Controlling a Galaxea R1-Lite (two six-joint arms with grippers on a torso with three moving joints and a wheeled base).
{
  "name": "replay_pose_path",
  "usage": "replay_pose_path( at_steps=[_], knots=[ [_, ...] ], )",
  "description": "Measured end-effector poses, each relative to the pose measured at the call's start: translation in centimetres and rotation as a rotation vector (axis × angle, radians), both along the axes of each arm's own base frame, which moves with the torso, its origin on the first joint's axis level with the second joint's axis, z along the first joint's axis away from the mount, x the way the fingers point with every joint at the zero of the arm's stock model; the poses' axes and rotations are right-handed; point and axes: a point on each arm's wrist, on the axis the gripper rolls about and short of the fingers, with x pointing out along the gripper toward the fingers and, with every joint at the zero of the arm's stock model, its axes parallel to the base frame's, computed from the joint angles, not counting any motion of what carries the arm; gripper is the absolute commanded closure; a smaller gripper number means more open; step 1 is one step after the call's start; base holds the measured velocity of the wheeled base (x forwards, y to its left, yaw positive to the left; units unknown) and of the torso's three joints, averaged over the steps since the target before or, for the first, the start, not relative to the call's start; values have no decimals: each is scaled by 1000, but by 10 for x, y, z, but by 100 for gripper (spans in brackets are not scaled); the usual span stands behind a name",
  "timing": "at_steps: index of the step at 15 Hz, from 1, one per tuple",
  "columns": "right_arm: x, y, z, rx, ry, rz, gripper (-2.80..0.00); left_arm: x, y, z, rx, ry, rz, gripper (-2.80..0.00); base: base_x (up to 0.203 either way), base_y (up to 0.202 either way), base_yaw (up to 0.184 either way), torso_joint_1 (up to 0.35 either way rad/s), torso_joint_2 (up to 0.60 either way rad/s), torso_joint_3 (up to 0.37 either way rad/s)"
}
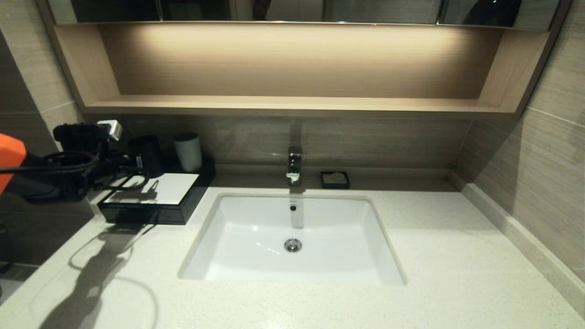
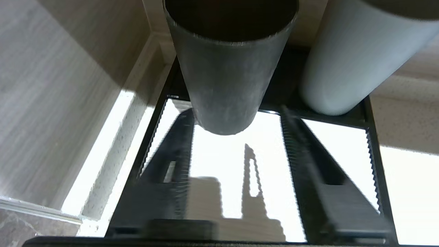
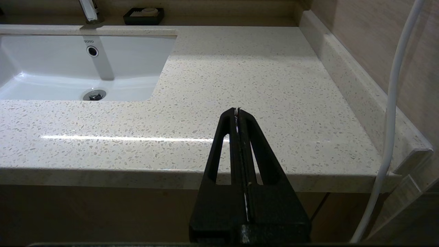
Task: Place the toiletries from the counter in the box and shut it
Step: Place the cup on the storage box
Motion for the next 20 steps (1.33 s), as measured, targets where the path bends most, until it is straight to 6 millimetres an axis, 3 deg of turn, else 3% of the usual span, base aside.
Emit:
replay_pose_path(
  at_steps=[20],
  knots=[
    [0,0,0,0,0,0,0,25,10,-31,-5,36,10,0,0,0,0,0,0,0]
  ],
)
